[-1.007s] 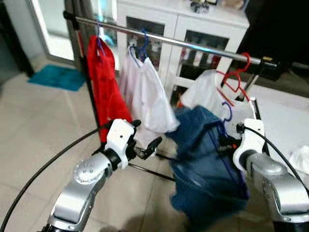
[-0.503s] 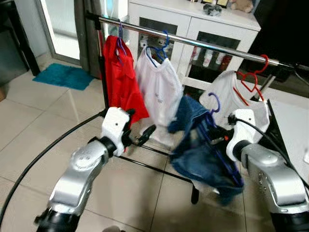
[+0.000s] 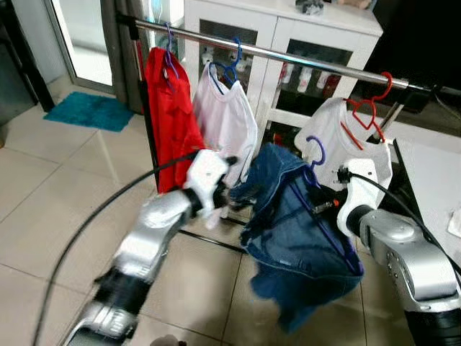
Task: Hang hanger
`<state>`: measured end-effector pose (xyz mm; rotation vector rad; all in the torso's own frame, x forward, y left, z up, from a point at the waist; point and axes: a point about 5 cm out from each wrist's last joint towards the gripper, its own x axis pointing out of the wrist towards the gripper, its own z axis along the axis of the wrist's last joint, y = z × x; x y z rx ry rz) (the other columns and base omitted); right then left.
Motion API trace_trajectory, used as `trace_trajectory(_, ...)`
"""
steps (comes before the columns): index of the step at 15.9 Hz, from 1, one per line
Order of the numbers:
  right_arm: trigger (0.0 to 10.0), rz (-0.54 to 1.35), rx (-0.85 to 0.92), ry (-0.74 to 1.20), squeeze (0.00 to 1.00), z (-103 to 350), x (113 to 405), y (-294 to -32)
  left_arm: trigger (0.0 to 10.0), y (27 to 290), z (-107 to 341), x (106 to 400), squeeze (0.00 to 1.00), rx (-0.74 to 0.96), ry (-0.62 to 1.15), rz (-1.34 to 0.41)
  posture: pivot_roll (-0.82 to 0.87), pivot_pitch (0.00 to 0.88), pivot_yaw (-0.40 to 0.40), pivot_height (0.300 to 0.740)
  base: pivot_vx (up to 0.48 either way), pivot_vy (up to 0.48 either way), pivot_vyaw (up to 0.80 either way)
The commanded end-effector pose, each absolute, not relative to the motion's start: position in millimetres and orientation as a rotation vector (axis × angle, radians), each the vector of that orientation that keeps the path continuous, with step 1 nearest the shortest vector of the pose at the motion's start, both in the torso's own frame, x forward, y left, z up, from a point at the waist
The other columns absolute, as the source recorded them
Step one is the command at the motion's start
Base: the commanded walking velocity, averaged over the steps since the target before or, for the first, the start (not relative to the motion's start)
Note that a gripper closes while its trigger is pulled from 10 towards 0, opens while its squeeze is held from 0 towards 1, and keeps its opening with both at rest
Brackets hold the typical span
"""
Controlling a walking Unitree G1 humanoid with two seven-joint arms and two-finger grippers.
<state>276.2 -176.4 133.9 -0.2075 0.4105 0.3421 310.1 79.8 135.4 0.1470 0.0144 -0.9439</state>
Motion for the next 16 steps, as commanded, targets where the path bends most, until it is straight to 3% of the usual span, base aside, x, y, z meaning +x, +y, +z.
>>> trace_trajectory(1, 10.0, 0.334, -0.215, 0.362, 0.0, 147.4, 278.2, -177.8, 10.0, 72.1, 138.2, 312.0, 0.4, 0.137, -0.002, -0.997, -0.08, 0.0, -0.092, 0.74, 0.0, 0.0, 0.0)
trace_trajectory(3, 10.0, 0.335, -0.215, 0.349, 0.0, 151.6, 277.1, -177.0, 10.0, 61.2, 130.9, 318.7, 0.05, 0.171, 0.038, -1.053, -0.09, 0.0, -0.073, 0.74, 0.0, 0.0, 0.0)
trace_trajectory(5, 10.0, 0.334, -0.211, 0.34, 0.0, 154.5, 275.5, -176.1, 10.0, 59.5, 124.8, 324.0, 0.0, 0.217, 0.06, -1.045, -0.11, 0.0, -0.055, 0.74, 0.0, 0.0, 0.0)
trace_trajectory(8, 10.0, 0.332, -0.2, 0.327, 0.0, 158.9, 272.0, -175.6, 9.8, 56.6, 121.1, 330.4, 0.0, 0.232, 0.072, -1.05, -0.12, 0.0, -0.037, 0.74, 0.0, 0.0, 0.0)
trace_trajectory(9, 10.0, 0.331, -0.199, 0.326, 0.0, 159.5, 271.4, -175.6, 0.0, 55.7, 120.8, 331.5, 0.0, 0.236, 0.073, -1.056, -0.12, 0.0, -0.037, 0.74, 0.0, 0.0, 0.0)
trace_trajectory(16, 10.0, 0.338, -0.199, 0.308, 0.0, 166.4, 262.6, -174.3, 0.0, 50.8, 117.2, 342.0, 0.0, 0.231, 0.077, -1.062, -0.15, 0.0, -0.006, 0.74, 0.0, 0.0, 0.0)
